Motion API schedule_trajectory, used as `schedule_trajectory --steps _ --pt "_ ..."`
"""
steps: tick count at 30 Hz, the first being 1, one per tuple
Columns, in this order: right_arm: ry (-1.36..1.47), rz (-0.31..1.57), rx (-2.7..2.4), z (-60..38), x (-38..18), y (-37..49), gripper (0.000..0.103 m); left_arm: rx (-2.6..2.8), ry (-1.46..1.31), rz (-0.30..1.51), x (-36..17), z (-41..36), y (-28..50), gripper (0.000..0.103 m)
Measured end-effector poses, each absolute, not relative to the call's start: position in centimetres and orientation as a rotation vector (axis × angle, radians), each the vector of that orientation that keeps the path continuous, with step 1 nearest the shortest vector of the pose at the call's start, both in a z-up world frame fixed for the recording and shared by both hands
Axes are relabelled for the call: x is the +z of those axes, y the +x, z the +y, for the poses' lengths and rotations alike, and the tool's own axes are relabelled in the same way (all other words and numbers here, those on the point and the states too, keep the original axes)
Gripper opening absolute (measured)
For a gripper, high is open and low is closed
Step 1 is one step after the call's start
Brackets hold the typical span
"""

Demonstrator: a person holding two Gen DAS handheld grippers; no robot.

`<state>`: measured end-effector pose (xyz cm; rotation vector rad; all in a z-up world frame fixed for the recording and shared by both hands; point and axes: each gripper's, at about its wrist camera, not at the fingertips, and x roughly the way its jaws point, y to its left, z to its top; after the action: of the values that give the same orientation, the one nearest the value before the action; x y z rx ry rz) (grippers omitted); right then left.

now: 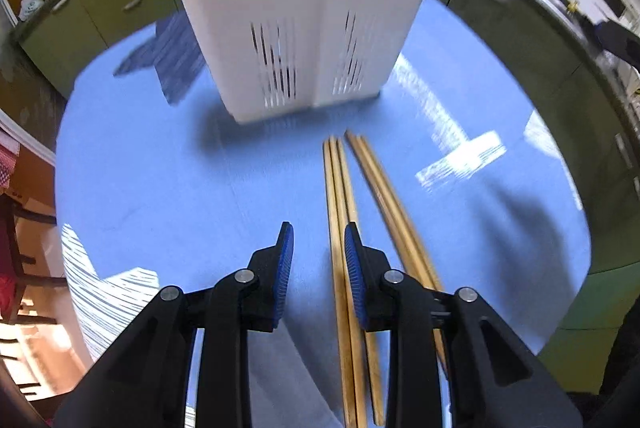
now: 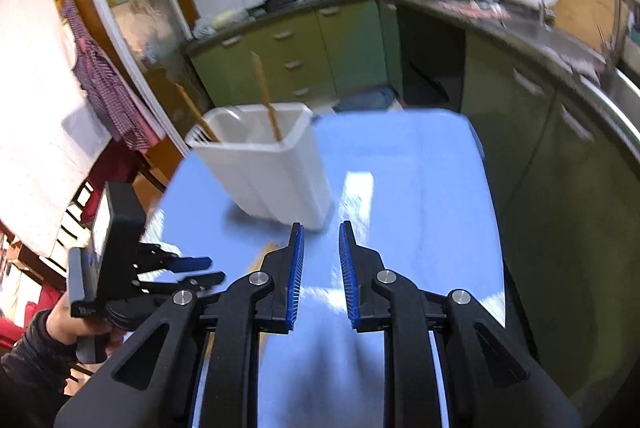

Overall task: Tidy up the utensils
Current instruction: 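Lower the left tool onto another chopstick and close on it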

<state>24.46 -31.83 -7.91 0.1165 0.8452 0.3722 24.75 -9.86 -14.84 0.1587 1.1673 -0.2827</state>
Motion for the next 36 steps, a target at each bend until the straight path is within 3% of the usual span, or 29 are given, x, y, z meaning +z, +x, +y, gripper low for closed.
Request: schedule_trajectory --steps 15,18,22,23,24,36 --pt "0.115 0.961 0.398 -31.5 -13.0 25.1 0.019 -0.257 0.223 1.242 -17.5 -11.1 25.5 0.024" --pt "0.102 0.974 0.398 -31.1 -13.3 25.3 0.027 -0.263 0.226 1.249 -17.9 -11.8 25.8 0.024" --pt "0.070 1.009 0.400 -30.1 -14.1 25.4 0.027 -0.257 0.240 1.258 -18.2 -12.0 26.4 0.023" --pt "0.061 1.019 0.399 -29.9 -14.4 25.3 0.027 -0.256 0.239 1.261 -18.2 -11.9 26.5 0.019" --pt "0.049 1.032 0.399 -29.6 -14.7 25.4 0.027 -0.252 0.239 1.264 -18.2 -11.9 26.6 0.008" --pt "-0.029 1.244 0.453 -24.2 -20.0 27.4 0.027 -0.231 0.203 1.165 -15.1 -10.4 26.2 0.007"
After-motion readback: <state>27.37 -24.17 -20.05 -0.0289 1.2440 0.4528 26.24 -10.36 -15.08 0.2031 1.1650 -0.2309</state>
